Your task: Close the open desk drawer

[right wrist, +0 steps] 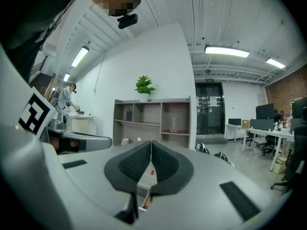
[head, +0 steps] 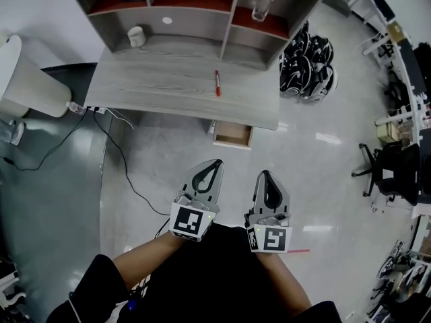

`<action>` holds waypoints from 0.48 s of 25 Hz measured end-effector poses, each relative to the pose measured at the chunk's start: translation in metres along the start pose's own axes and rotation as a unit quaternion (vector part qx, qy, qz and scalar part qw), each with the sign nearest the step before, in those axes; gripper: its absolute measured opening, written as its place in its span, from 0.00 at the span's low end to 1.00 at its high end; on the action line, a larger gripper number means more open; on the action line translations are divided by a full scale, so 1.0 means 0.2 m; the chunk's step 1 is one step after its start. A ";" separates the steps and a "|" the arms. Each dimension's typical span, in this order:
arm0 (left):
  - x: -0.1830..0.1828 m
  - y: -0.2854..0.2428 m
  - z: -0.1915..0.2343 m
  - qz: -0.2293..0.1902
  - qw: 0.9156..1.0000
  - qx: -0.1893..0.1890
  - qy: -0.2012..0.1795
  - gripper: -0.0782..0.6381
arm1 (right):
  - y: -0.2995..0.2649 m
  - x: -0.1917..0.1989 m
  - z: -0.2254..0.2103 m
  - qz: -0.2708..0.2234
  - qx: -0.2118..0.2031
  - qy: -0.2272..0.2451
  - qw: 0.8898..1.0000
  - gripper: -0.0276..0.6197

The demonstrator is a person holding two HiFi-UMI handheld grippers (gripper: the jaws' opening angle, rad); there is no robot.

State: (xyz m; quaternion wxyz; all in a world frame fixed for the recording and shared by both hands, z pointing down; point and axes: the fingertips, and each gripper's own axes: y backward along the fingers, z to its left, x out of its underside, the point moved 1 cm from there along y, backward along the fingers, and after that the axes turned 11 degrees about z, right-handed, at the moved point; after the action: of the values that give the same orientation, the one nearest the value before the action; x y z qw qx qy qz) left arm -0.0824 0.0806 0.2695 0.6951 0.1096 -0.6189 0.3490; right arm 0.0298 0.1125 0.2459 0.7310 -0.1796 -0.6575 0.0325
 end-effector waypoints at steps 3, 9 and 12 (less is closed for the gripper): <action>-0.01 -0.03 0.11 -0.010 1.000 -0.006 0.009 0.13 | -0.07 0.01 -0.01 0.009 0.008 -0.001 1.000 0.07; -0.01 -0.09 0.19 -0.012 1.000 -0.011 0.001 0.13 | -0.13 0.09 -0.07 0.032 0.019 -0.016 0.999 0.07; 0.04 -0.12 0.19 -0.009 1.000 -0.018 -0.016 0.13 | -0.14 0.15 -0.09 0.050 0.010 -0.016 0.999 0.07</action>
State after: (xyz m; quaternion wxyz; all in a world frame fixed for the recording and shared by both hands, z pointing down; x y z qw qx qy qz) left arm -0.0971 0.0438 0.2906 0.6902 0.1086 -0.6350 0.3296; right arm 0.0458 0.0904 0.2818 0.7197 -0.2044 -0.6589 0.0783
